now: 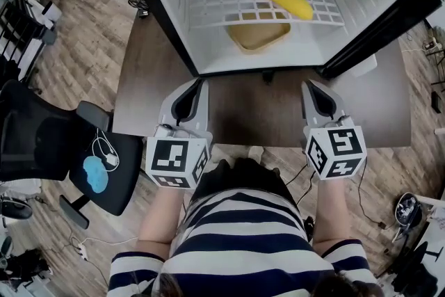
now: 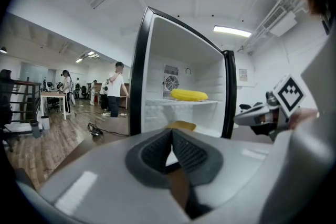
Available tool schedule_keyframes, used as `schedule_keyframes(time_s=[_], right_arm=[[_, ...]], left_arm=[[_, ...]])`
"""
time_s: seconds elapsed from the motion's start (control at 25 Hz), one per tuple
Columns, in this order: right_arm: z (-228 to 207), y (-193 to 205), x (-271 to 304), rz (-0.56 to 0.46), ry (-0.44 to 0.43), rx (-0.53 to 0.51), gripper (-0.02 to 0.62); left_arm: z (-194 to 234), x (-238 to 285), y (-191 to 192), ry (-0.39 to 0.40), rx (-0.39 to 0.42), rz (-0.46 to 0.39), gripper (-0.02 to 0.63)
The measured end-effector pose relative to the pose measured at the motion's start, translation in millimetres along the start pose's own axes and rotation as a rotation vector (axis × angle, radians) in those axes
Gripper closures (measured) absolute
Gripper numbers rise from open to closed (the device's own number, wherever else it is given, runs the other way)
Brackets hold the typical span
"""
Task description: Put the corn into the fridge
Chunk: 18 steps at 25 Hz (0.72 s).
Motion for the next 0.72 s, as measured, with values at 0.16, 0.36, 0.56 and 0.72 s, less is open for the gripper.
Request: schedule_keyframes(time_s=[0.16,0.36,0.56,0.72], right_arm=[[7,8,-5,0.007,-0.008,0.020,0.600],[12,10,-7,0.005,-0.027,0.041,0.600],[12,11,-8,0.007,-0.035,0.054,0.600],[13,12,-5,0.016,-0.035,0.059,0.600]], left_arm=[[1,-6,6,-0.003,-0.008,0.016,0.606],[0,-10,8,0.005,0.000,0.023,0.606],[-4,-8,9,0.015,-0.003,0.026,0.606],[-1,-6,10,0.022,-0.004,0.029,0.606]])
Point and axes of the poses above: the fingertips, and each gripper's own axes: x forward along the fingers, z to its left, y out of its underside, the point moved 8 cm from there along -x, backward along the fingers, and after that the axes turned 11 degrees about x, right-handed, at the moved point
